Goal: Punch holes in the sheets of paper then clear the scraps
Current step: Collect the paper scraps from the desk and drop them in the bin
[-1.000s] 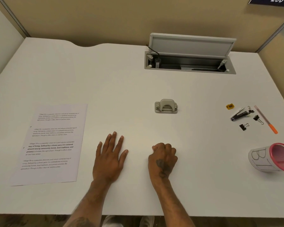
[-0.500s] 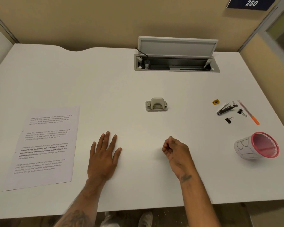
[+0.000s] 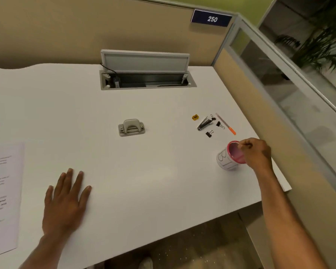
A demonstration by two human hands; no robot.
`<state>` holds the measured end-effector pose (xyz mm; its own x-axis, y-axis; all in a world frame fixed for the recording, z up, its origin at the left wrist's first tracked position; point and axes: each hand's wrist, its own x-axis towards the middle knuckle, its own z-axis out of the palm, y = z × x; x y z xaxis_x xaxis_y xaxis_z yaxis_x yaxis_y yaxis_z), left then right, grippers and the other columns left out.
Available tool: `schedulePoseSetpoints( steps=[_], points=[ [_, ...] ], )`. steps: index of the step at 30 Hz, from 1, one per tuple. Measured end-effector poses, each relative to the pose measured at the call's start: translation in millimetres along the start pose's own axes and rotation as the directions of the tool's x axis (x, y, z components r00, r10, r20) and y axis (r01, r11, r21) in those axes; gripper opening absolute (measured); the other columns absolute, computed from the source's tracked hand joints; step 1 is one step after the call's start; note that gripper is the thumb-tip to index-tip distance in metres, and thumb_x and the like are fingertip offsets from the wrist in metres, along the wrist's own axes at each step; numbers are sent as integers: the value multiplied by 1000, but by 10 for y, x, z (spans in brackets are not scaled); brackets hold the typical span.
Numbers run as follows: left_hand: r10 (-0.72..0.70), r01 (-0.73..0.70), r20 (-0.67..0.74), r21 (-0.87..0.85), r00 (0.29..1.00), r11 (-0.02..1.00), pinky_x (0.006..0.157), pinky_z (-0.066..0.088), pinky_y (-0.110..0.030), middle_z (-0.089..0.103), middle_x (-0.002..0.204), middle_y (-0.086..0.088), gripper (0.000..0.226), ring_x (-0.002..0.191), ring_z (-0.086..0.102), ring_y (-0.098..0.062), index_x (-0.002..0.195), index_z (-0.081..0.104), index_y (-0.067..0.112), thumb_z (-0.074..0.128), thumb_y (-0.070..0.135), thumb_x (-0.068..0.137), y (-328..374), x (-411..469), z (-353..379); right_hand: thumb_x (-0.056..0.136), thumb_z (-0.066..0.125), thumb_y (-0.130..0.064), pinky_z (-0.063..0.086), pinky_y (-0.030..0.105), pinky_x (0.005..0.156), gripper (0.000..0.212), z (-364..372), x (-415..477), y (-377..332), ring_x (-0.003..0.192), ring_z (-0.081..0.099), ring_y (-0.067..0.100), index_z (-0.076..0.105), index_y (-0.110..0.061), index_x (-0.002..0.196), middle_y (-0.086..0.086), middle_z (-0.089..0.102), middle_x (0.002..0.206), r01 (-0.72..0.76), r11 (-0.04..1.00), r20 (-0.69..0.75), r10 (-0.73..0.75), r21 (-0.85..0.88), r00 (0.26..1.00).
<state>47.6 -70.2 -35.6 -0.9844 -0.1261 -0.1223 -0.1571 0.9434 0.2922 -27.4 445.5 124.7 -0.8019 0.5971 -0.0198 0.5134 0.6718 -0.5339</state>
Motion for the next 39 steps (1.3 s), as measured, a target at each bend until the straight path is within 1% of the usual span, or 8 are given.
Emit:
schedulePoseSetpoints(
  steps=[8, 14, 19, 23, 26, 31, 33, 39],
  points=[
    [0, 0, -5, 6, 1000, 1000, 120, 0, -38, 9, 165, 6, 68, 151, 4, -12, 154, 17, 35, 11, 62, 93, -18, 4, 24, 90, 54, 2, 56, 42, 88, 26, -14, 94, 194, 103, 65, 36, 75, -5, 104, 16, 72, 113, 26, 986, 27, -21, -163, 999],
    [-1, 1, -7, 3, 1000, 1000, 120, -2, -35, 8, 165, 7, 69, 151, 4, -12, 154, 18, 34, 10, 62, 92, -9, 6, 17, 85, 72, -10, 54, 30, 69, 9, -29, 105, 220, 82, 68, 30, 77, -7, 91, 14, 76, 95, 16, 988, -32, -21, -153, 999],
    [-7, 7, -9, 19, 1000, 1000, 121, 5, -41, 8, 165, 7, 68, 152, 5, -12, 154, 19, 33, 11, 61, 93, -4, 7, 5, 89, 68, -28, 55, 41, 78, 34, 23, 50, 179, 98, 65, 38, 70, -7, 116, 19, 69, 114, 27, 979, -110, -51, -202, 993],
    [0, 0, -1, 28, 1000, 1000, 123, 5, -41, 5, 165, 6, 68, 151, 1, -10, 155, 15, 32, 10, 60, 94, 17, 11, -16, 87, 70, -29, 56, 33, 76, 31, 231, -252, -47, 92, 66, 30, 67, -13, 114, 12, 63, 115, 143, 988, -218, -129, 50, 967],
    [-11, 11, 3, 14, 1000, 1000, 123, 2, -40, 2, 165, 9, 65, 150, -6, -5, 155, 12, 34, 10, 60, 95, 7, 20, -6, 84, 73, -26, 46, 7, 58, 8, 764, -887, -441, 74, 64, 17, 68, -22, 87, 1, 69, 83, 116, 930, -33, -111, 349, 993],
    [-3, 3, -5, 10, 1000, 1000, 123, 2, -40, 1, 165, 10, 62, 150, -7, -4, 155, 11, 36, 15, 58, 97, -5, 20, 8, 74, 81, -35, 46, 17, 47, 24, 1824, -1781, -1068, 54, 63, 11, 67, -16, 68, 0, 70, 63, -168, 932, 594, -61, 322, 802],
    [0, 0, -10, -1, 1000, 1000, 123, 2, -40, 1, 165, 10, 62, 150, -5, -5, 155, 12, 36, 16, 58, 97, -4, 17, 10, 73, 81, -36, 49, 24, 51, 30, 2036, -1866, -1234, 52, 60, 13, 65, -12, 67, 3, 70, 63, -210, 936, 645, -23, 282, 764],
    [2, -2, -28, 16, 1000, 1000, 123, 3, -39, 4, 165, 10, 60, 151, -3, -6, 155, 12, 37, 17, 57, 98, -29, 32, 50, 70, 81, -35, 48, 24, 55, 37, 2283, -1822, -1387, 52, 57, 20, 54, -15, 56, 5, 67, 60, -183, 962, 558, 40, 203, 829]
  ],
)
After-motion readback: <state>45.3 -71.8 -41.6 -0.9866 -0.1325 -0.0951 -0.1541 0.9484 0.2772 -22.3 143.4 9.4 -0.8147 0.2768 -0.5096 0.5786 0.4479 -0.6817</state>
